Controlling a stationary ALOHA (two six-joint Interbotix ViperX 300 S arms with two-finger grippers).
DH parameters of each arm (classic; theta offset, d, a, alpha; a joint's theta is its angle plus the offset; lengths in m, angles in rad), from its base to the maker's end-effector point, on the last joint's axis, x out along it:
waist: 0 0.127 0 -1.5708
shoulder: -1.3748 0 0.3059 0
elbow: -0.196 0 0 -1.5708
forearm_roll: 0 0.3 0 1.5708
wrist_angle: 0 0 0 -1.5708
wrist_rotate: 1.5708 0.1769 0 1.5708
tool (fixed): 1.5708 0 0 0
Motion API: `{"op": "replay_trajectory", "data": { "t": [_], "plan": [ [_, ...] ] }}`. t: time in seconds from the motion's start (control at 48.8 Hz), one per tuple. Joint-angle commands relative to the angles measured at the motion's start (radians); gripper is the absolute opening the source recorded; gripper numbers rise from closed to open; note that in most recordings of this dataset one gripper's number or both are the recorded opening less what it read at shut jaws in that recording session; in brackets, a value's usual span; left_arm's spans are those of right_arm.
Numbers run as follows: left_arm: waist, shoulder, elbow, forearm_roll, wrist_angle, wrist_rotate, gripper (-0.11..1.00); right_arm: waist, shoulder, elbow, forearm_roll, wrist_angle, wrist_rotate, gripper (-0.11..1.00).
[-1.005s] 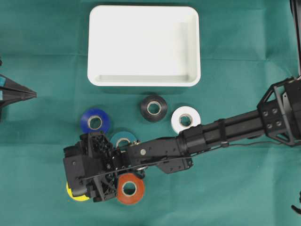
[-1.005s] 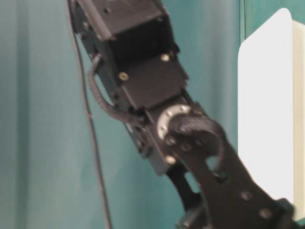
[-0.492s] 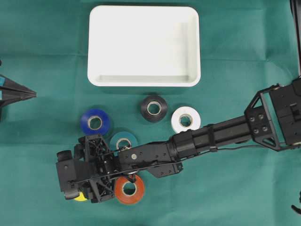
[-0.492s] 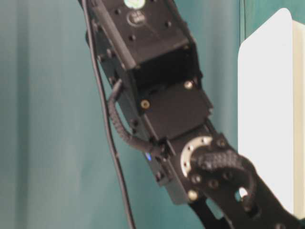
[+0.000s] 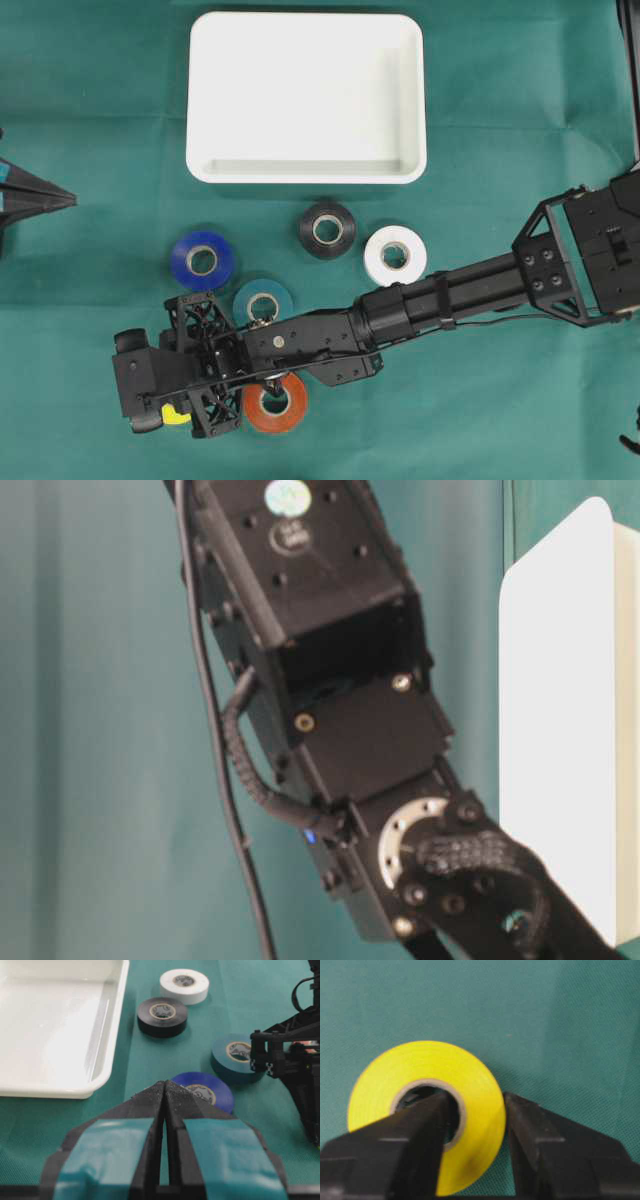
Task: Put the tape into the white case with the right arm.
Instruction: 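Close the right gripper on the yellow roll's rim and lift it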
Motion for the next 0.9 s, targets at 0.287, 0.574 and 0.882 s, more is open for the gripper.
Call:
{"op": "replay_trajectory", "data": {
  "t": [0.287, 0.574, 0.882],
  "plan": [
    [0.003, 0.006, -0.012, -0.002, -0.005, 0.000, 0.00, -0.003, -0.064, -0.020, -0.006, 0.020, -0.002, 0.03],
    [0.003, 0.006, -0.012, -0.002, -0.005, -0.002, 0.00, -0.003, -0.155, -0.020, -0.006, 0.058, 0.002, 0.02],
    [0.003, 0.006, -0.011, -0.002, -0.005, -0.002, 0.00, -0.012, -0.173, -0.020, -0.006, 0.067, 0.011, 0.02]
  ]
}}
